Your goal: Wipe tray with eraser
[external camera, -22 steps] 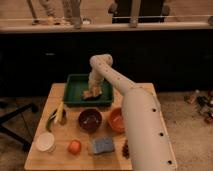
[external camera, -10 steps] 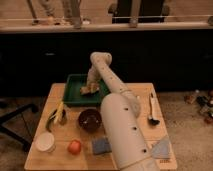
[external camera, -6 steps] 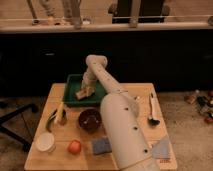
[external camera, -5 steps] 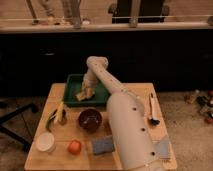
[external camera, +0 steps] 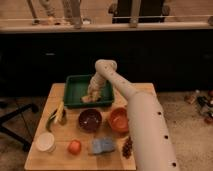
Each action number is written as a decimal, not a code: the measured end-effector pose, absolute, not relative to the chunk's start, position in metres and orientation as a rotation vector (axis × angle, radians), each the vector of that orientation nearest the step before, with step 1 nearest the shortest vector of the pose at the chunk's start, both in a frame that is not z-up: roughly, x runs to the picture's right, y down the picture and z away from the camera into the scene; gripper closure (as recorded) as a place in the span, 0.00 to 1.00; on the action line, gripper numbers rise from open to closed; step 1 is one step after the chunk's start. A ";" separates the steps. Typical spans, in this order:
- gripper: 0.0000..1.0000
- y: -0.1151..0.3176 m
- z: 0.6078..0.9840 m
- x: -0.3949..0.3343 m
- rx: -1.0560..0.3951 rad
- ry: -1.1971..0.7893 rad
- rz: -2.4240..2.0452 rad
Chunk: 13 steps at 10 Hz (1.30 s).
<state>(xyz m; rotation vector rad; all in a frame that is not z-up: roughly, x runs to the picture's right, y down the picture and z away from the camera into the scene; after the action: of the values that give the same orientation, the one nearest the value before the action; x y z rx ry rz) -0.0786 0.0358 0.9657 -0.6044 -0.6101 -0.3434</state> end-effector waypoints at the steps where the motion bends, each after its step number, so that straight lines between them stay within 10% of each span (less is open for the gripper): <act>1: 1.00 0.031 0.969 -0.072 -0.602 -0.604 -0.326; 13: 1.00 0.011 0.998 -0.133 -0.608 -0.695 -0.344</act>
<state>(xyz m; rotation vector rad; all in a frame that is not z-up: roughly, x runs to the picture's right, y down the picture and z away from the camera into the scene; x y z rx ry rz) -0.1327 0.0109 0.9975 -0.6084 -0.6953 -0.3435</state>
